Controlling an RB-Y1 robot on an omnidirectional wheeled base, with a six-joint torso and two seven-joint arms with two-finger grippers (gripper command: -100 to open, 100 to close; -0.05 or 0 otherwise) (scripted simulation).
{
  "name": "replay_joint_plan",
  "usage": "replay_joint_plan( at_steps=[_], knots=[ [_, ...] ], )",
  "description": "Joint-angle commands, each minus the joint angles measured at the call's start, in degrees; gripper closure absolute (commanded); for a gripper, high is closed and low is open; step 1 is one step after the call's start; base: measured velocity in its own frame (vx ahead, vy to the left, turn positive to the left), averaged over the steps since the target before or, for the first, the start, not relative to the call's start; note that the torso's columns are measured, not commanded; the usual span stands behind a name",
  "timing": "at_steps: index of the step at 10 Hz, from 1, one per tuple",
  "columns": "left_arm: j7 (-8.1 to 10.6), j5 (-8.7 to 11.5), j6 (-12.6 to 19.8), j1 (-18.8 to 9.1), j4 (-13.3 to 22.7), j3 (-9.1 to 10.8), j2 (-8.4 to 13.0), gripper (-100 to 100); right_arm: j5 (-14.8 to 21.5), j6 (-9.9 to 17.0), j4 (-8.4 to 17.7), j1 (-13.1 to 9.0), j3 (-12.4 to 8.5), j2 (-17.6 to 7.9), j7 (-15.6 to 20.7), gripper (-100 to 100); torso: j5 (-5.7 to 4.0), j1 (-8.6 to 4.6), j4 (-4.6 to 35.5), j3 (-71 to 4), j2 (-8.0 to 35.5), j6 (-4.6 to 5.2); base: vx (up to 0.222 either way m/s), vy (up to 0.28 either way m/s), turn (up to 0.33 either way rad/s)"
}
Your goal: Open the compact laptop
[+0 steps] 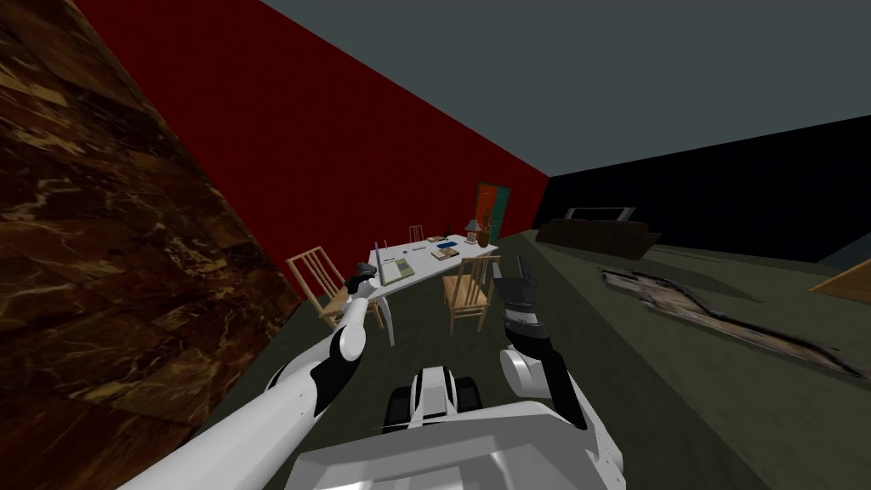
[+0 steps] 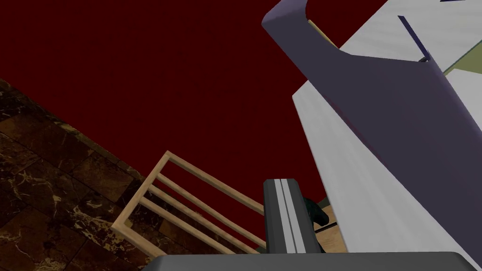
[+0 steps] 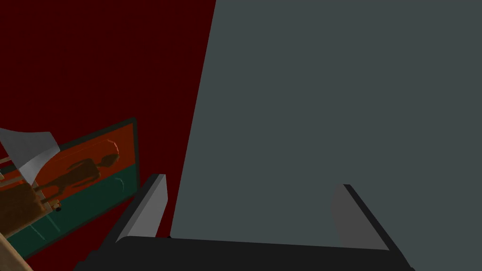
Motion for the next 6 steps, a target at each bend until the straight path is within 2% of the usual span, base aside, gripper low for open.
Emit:
replay_joint_plan(
  at_steps=[1, 2, 3, 4, 5, 6],
  knots=[
    [-3.22, -2.02, -0.70, -0.77, 0.49, 4.68, -1.30, 100, 0.00, 0.00, 0.00, 0.01, 0.00, 0.00, 0.00, 0, -0.03, -0.10, -0.03, -0.06, -0.11, -0.04, -0.095, 0.045, -0.351],
    [-3.22, -2.02, -0.70, -0.77, 0.49, 6.36, -1.30, 100, 0.00, 0.00, 0.00, -0.01, 0.01, 0.00, 0.00, 0, -0.04, -0.16, -0.02, -0.02, 0.00, 0.13, -0.115, 0.060, -0.233],
    [-3.22, -2.02, -0.70, -0.77, 0.49, 8.00, -1.30, 100, 0.00, 0.00, 0.00, 0.00, 0.00, 0.00, 0.00, 0, -0.03, -0.08, 0.01, 0.01, 0.02, -0.01, -0.055, 0.030, 0.024],
    [-3.32, -1.99, -0.57, -0.70, 0.07, 7.06, -1.58, 100, 0.00, 0.00, 0.00, 0.01, 0.00, 0.00, 0.00, 0, -0.03, -0.11, -0.04, -0.10, -0.17, -0.04, -0.016, 0.008, 0.018],
    [-4.24, -2.32, 0.56, -1.17, 0.16, 7.93, -1.02, -100, 0.00, 0.00, 0.00, 0.01, 0.00, 0.00, 0.00, 0, -0.05, -0.18, -0.09, -0.19, -0.30, 0.04, 0.017, -0.112, 0.059],
    [-4.50, -2.42, 0.89, -1.30, 0.23, 8.11, -0.89, -100, 0.00, 0.00, 0.00, 0.02, 0.01, 0.02, 0.00, 0, -0.14, -0.53, -0.11, -0.22, -0.35, 0.05, 0.064, -0.171, 0.081]
  ],
)
